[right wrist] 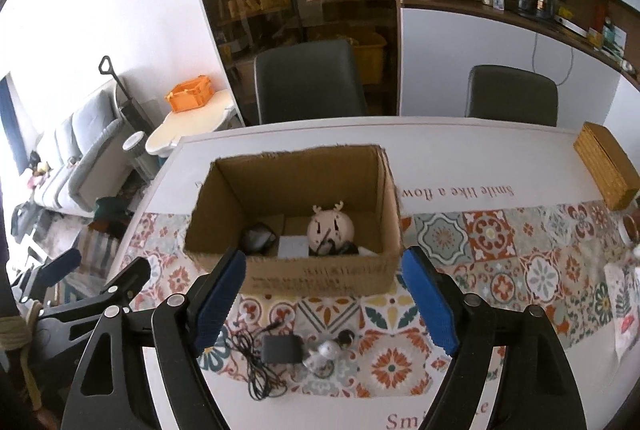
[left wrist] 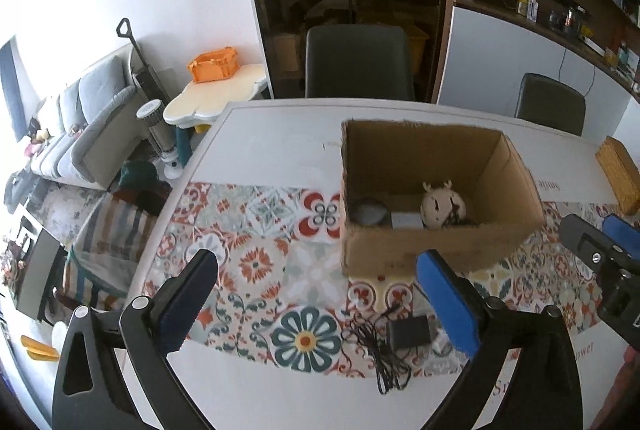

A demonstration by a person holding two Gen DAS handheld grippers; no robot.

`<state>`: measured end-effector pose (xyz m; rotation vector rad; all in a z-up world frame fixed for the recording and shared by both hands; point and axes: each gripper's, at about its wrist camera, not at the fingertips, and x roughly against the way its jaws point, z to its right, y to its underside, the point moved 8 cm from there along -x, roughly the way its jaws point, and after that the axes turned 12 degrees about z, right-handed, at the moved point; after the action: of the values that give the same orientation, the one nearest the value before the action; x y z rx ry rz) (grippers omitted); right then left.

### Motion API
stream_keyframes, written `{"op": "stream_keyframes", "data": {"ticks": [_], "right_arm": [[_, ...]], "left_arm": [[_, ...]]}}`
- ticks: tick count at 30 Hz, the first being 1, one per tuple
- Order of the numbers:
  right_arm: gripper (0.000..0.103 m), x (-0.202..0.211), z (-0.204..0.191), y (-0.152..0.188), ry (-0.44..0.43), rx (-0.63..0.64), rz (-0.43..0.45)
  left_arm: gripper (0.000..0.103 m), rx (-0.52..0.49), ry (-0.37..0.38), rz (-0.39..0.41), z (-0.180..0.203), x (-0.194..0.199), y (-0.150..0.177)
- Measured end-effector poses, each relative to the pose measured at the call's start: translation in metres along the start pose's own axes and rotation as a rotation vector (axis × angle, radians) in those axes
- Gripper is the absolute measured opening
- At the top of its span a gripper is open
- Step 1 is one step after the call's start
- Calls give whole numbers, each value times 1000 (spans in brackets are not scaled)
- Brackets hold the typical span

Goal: Organize rigid objects
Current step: 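Move both tools back from the box toward the black plug charger and white figure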

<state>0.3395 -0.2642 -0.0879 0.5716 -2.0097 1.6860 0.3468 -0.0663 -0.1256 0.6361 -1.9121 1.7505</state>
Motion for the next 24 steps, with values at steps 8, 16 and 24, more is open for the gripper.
{"op": "stream_keyframes", "data": {"ticks": [8,16,24], "right_arm": [[80,-2,6,47,-33,18,-74],[80,-15,6,88,-63,51,-173],[80,-35,2,126,-108,134,-290]], "left_arm": [[102,23,-37,-47,-3,2,46],[102,82,-94,-138,-8,-5,98],[102,186,-123,-230,-9,-10,141]]}}
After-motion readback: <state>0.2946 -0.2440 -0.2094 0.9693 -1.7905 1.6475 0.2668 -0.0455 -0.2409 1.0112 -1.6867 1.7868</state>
